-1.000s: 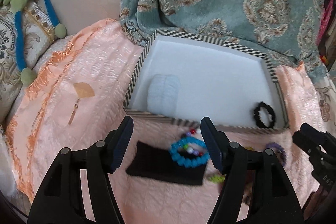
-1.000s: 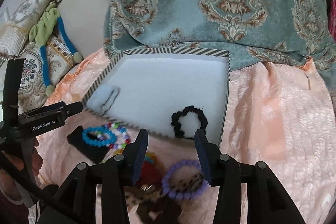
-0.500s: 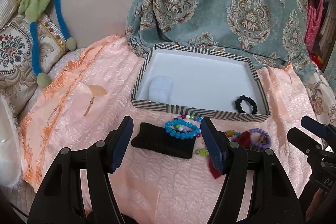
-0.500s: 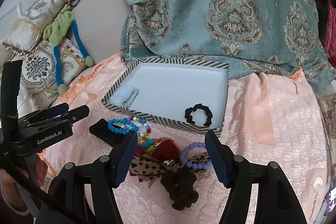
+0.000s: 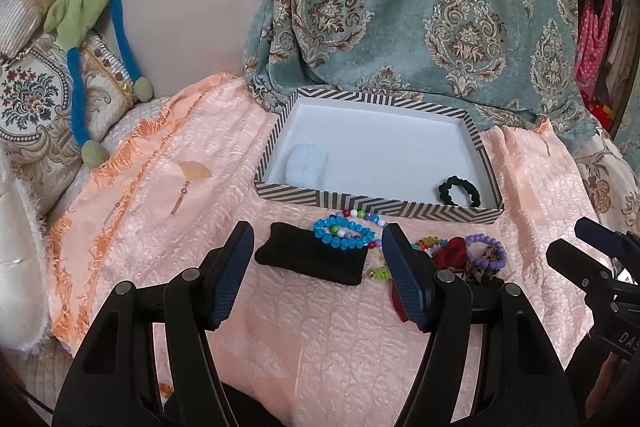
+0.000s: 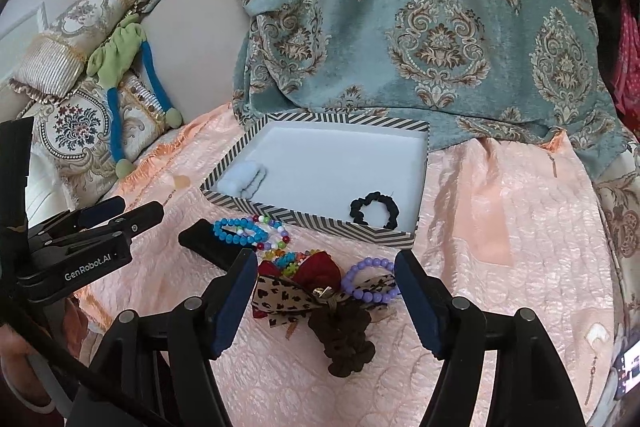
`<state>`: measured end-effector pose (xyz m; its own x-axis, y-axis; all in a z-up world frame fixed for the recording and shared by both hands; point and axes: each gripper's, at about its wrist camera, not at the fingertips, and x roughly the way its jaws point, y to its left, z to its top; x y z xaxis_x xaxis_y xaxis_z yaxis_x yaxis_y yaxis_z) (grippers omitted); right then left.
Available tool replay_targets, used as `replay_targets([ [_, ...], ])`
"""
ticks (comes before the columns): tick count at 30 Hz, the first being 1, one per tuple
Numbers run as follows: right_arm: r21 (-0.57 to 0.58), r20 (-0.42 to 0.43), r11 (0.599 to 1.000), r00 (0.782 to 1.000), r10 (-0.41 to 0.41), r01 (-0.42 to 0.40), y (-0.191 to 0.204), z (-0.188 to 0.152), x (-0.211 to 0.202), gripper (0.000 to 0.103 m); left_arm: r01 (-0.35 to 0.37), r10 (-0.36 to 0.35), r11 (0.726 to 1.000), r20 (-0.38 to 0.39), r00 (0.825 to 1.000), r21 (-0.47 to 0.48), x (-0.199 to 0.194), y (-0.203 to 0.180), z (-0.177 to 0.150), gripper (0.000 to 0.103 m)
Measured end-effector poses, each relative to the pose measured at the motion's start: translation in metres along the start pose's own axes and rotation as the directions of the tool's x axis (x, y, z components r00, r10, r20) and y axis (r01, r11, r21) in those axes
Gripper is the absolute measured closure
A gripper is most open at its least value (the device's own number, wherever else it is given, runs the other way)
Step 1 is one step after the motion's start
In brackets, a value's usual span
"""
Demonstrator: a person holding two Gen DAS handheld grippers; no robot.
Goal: Organize jewelry
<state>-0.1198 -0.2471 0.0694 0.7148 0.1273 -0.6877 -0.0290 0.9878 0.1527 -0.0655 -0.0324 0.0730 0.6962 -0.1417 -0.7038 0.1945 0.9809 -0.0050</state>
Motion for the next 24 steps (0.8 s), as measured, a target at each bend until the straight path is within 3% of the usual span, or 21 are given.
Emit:
replay_targets([
  [24, 0.002, -0.006, 1.0, 1.0, -0.013, 0.013, -0.0038, -0.0066, -0.0076, 0.033, 0.0, 0.0, 1.0, -0.021, 1.0, 0.001, -0.0032, 0.0027, -0.0096, 0.036],
])
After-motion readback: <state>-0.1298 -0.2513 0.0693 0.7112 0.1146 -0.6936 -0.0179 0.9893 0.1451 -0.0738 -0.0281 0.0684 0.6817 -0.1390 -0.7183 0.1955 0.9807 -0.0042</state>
